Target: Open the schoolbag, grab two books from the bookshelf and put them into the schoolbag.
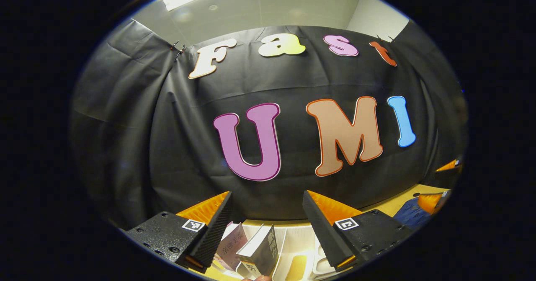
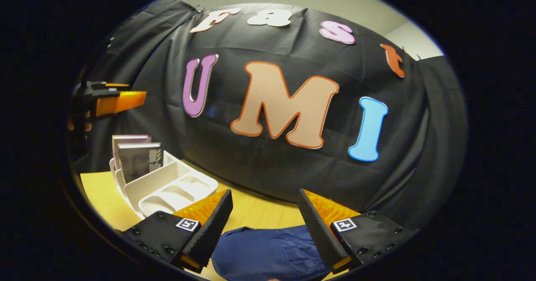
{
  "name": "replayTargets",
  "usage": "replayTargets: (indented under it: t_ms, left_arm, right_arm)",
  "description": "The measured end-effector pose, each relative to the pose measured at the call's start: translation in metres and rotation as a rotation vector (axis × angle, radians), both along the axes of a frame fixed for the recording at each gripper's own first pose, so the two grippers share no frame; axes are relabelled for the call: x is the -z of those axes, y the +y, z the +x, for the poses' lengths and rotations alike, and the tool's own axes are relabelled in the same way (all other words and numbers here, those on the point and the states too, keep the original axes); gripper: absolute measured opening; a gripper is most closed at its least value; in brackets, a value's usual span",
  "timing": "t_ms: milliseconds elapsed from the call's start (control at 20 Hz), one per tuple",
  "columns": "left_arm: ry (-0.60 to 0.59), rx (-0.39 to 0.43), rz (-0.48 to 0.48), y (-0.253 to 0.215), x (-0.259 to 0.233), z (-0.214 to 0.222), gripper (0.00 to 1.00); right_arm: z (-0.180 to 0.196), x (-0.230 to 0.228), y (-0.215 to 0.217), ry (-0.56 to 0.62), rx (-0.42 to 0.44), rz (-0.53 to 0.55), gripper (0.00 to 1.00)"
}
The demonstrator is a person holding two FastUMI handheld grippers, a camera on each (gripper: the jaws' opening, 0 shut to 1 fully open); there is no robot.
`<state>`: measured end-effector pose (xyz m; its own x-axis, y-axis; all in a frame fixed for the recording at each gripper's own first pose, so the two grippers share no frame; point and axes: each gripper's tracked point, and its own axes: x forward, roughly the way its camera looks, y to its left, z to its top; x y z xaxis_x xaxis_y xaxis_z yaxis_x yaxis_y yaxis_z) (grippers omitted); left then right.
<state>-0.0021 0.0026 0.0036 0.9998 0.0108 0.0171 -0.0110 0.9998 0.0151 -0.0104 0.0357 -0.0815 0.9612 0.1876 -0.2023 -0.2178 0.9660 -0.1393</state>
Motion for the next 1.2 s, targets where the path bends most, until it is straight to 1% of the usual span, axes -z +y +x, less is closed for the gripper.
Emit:
replayTargets:
  t_ms: [50, 100, 200, 250, 300, 350, 450, 500, 550, 600, 650, 700, 750, 850, 900, 950, 1000, 1050, 1100, 1150, 1200]
  left_arm:
    - [-0.001, -0.005, 0.001, 0.001, 0.0, 0.0, 0.99]
    - [0.0, -0.009, 0.002, 0.001, 0.001, 0.0, 0.96]
    - [0.002, -0.016, 0.002, 0.002, 0.002, 0.0, 0.96]
    - [0.003, -0.02, 0.001, 0.002, 0.002, -0.001, 0.99]
    - [0.003, -0.024, -0.001, 0.003, 0.003, -0.001, 0.99]
    - [0.004, -0.028, -0.002, 0.003, 0.003, -0.001, 0.96]
    - [0.01, -0.034, -0.003, 0.005, 0.006, -0.001, 0.96]
    - [0.013, -0.038, -0.002, 0.006, 0.006, -0.001, 0.96]
    - [0.014, -0.044, -0.002, 0.007, 0.006, -0.001, 0.96]
    - [0.015, -0.05, -0.004, 0.008, 0.007, -0.002, 0.99]
    - [0.017, -0.055, -0.007, 0.01, 0.009, -0.002, 0.96]
    - [0.022, -0.058, -0.009, 0.011, 0.01, -0.003, 0.96]
    - [0.028, -0.061, -0.011, 0.012, 0.012, -0.004, 0.99]
    - [0.037, -0.069, -0.009, 0.017, 0.017, -0.006, 0.99]
    - [0.037, -0.073, -0.008, 0.019, 0.018, -0.007, 0.96]
    - [0.038, -0.076, -0.006, 0.02, 0.018, -0.007, 0.96]
    - [0.039, -0.077, -0.004, 0.021, 0.017, -0.006, 0.99]
    - [0.039, -0.078, -0.003, 0.021, 0.018, -0.006, 0.96]
    - [0.04, -0.079, -0.003, 0.021, 0.017, -0.006, 0.96]
    - [0.041, -0.079, -0.003, 0.022, 0.018, -0.005, 0.99]
    - [0.042, -0.08, -0.004, 0.022, 0.018, -0.006, 0.99]
  right_arm:
    - [-0.002, 0.007, 0.002, 0.013, -0.014, -0.024, 1.0]
    - [-0.003, 0.014, 0.006, 0.023, -0.029, -0.043, 1.0]
    - [-0.007, 0.028, 0.01, 0.048, -0.055, -0.074, 0.98]
    - [-0.008, 0.036, 0.011, 0.067, -0.065, -0.088, 1.0]
    - [-0.009, 0.043, 0.012, 0.083, -0.072, -0.1, 0.98]
    - [-0.008, 0.051, 0.013, 0.101, -0.077, -0.11, 0.98]
    - [-0.01, 0.066, 0.014, 0.14, -0.093, -0.129, 0.98]
    - [-0.012, 0.075, 0.016, 0.162, -0.103, -0.14, 1.0]
    - [-0.014, 0.085, 0.017, 0.183, -0.113, -0.154, 0.98]
    - [-0.017, 0.095, 0.017, 0.205, -0.121, -0.169, 0.98]
    - [-0.019, 0.105, 0.018, 0.229, -0.128, -0.183, 0.99]
    - [-0.022, 0.114, 0.019, 0.254, -0.136, -0.195, 0.98]
    - [-0.025, 0.124, 0.019, 0.279, -0.143, -0.207, 0.98]
    - [-0.032, 0.141, 0.02, 0.321, -0.156, -0.224, 0.98]
    - [-0.036, 0.149, 0.021, 0.342, -0.163, -0.232, 1.0]
    - [-0.042, 0.157, 0.021, 0.363, -0.169, -0.24, 1.0]
    - [-0.045, 0.163, 0.021, 0.383, -0.177, -0.25, 1.0]
    - [-0.049, 0.169, 0.022, 0.401, -0.186, -0.257, 1.0]
    - [-0.054, 0.176, 0.023, 0.417, -0.197, -0.263, 0.99]
    - [-0.058, 0.183, 0.027, 0.433, -0.208, -0.268, 0.99]
    - [-0.061, 0.187, 0.029, 0.447, -0.22, -0.274, 0.99]
